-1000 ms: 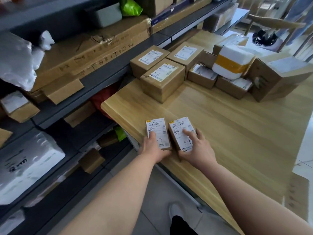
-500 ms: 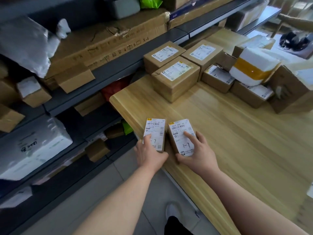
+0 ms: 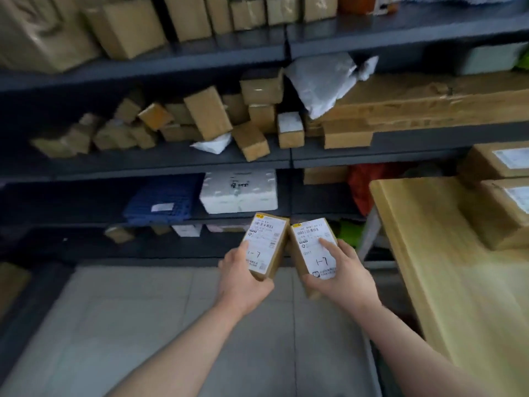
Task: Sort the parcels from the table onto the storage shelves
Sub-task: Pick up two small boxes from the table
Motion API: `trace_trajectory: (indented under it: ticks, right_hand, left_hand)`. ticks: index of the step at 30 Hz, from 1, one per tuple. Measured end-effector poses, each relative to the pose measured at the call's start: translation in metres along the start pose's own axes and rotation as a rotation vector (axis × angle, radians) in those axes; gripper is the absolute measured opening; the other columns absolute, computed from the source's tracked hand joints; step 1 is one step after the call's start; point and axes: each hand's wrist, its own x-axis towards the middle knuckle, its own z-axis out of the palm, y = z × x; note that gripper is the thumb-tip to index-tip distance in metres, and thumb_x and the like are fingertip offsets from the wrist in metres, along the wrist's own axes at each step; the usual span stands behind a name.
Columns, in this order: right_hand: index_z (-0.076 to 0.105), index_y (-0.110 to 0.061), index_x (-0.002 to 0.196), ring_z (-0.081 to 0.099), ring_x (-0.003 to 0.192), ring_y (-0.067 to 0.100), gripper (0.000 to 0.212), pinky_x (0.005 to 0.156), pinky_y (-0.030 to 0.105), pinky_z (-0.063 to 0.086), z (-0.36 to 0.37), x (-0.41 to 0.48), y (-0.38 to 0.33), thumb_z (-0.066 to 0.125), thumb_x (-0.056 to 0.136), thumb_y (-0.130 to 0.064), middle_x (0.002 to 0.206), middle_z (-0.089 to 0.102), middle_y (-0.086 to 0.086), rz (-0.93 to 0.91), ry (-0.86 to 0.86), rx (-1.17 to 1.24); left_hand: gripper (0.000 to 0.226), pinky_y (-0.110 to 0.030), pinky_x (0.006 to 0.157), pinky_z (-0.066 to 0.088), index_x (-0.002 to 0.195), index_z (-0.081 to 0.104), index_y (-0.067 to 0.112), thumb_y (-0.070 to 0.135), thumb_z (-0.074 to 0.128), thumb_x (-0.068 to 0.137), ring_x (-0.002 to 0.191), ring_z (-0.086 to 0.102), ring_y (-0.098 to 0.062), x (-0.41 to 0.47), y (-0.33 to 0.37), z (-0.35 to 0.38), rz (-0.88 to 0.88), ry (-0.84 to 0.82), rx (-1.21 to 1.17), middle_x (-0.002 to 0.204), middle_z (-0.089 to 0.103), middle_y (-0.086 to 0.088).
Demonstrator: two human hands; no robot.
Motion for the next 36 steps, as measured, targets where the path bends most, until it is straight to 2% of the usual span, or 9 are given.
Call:
trace_trajectory:
  ticks: [5, 9, 16, 20, 23, 26, 28, 32, 36]
  right_hand:
    - [0.032, -0.049, 0.139, 0.050, 0.117, 0.010, 0.089, 0.084, 0.032, 0.046, 0.057, 0.007, -0.108, 0.063, 0.056, -0.065, 0.149, 0.025, -0.021, -0.175, -0.097, -0.014]
    - [0.032, -0.048, 0.140, 0.050, 0.119, 0.011, 0.092, 0.080, 0.029, 0.043, 0.106, 0.001, -0.192, 0.060, 0.055, -0.069, 0.149, 0.024, -0.020, -0.306, -0.147, -0.066]
    - [0.029, -0.042, 0.143, 0.046, 0.125, 0.014, 0.089, 0.092, 0.036, 0.046, 0.190, -0.018, -0.311, 0.061, 0.063, -0.066, 0.151, 0.023, -0.014, -0.503, -0.229, -0.106]
    - [0.029, -0.043, 0.144, 0.043, 0.128, 0.015, 0.087, 0.096, 0.039, 0.045, 0.229, -0.031, -0.367, 0.061, 0.065, -0.065, 0.153, 0.021, -0.013, -0.609, -0.286, -0.124]
    - [0.028, -0.043, 0.144, 0.044, 0.125, 0.014, 0.087, 0.094, 0.038, 0.045, 0.257, -0.033, -0.406, 0.061, 0.065, -0.065, 0.151, 0.021, -0.014, -0.682, -0.326, -0.133]
    - [0.025, -0.043, 0.144, 0.044, 0.126, 0.014, 0.089, 0.090, 0.037, 0.045, 0.290, -0.031, -0.446, 0.059, 0.065, -0.067, 0.151, 0.020, -0.012, -0.743, -0.355, -0.150]
    - [0.026, -0.043, 0.144, 0.043, 0.126, 0.016, 0.089, 0.093, 0.038, 0.045, 0.316, -0.028, -0.476, 0.060, 0.065, -0.067, 0.152, 0.019, -0.011, -0.785, -0.394, -0.137]
    - [0.027, -0.043, 0.144, 0.046, 0.123, 0.015, 0.090, 0.088, 0.036, 0.044, 0.373, -0.020, -0.542, 0.058, 0.063, -0.066, 0.152, 0.020, -0.013, -0.868, -0.467, -0.131]
    - [0.028, -0.041, 0.144, 0.046, 0.123, 0.015, 0.090, 0.085, 0.035, 0.043, 0.426, -0.007, -0.618, 0.059, 0.064, -0.066, 0.152, 0.021, -0.011, -0.949, -0.535, -0.096]
  left_hand:
    - [0.097, -0.020, 0.098, 0.030, 0.145, 0.032, 0.020, 0.040, 0.066, 0.056, 0.124, 0.038, -0.018, -0.013, -0.090, -0.082, -0.137, 0.158, -0.069, 0.132, 0.042, 0.001]
    - [0.094, -0.024, 0.097, 0.035, 0.142, 0.035, 0.022, 0.040, 0.067, 0.056, 0.122, 0.041, -0.021, -0.020, -0.158, -0.142, -0.218, 0.259, -0.073, 0.130, 0.047, -0.001]
    - [0.089, -0.026, 0.089, 0.039, 0.141, 0.034, 0.027, 0.041, 0.070, 0.061, 0.114, 0.042, -0.021, -0.039, -0.255, -0.232, -0.342, 0.426, -0.022, 0.121, 0.048, 0.000]
    - [0.092, -0.028, 0.092, 0.042, 0.143, 0.032, 0.027, 0.041, 0.071, 0.061, 0.115, 0.041, -0.019, -0.052, -0.299, -0.277, -0.437, 0.498, -0.023, 0.122, 0.048, -0.001]
    - [0.092, -0.025, 0.090, 0.035, 0.144, 0.030, 0.025, 0.040, 0.072, 0.063, 0.116, 0.038, -0.017, -0.059, -0.330, -0.304, -0.480, 0.562, 0.007, 0.129, 0.045, 0.000]
    - [0.086, -0.025, 0.087, 0.031, 0.139, 0.033, 0.026, 0.038, 0.072, 0.063, 0.104, 0.028, -0.008, -0.062, -0.360, -0.327, -0.546, 0.634, 0.005, 0.127, 0.043, 0.002]
    - [0.084, -0.026, 0.087, 0.030, 0.136, 0.035, 0.026, 0.037, 0.071, 0.061, 0.102, 0.023, -0.006, -0.061, -0.382, -0.343, -0.591, 0.660, 0.001, 0.127, 0.042, 0.002]
    - [0.086, -0.027, 0.088, 0.031, 0.138, 0.034, 0.027, 0.037, 0.067, 0.060, 0.112, 0.033, -0.017, -0.050, -0.427, -0.379, -0.680, 0.707, -0.018, 0.125, 0.043, 0.001]
    - [0.092, -0.027, 0.088, 0.032, 0.143, 0.032, 0.023, 0.039, 0.066, 0.059, 0.114, 0.034, -0.018, -0.032, -0.474, -0.428, -0.779, 0.758, -0.014, 0.127, 0.044, -0.001]
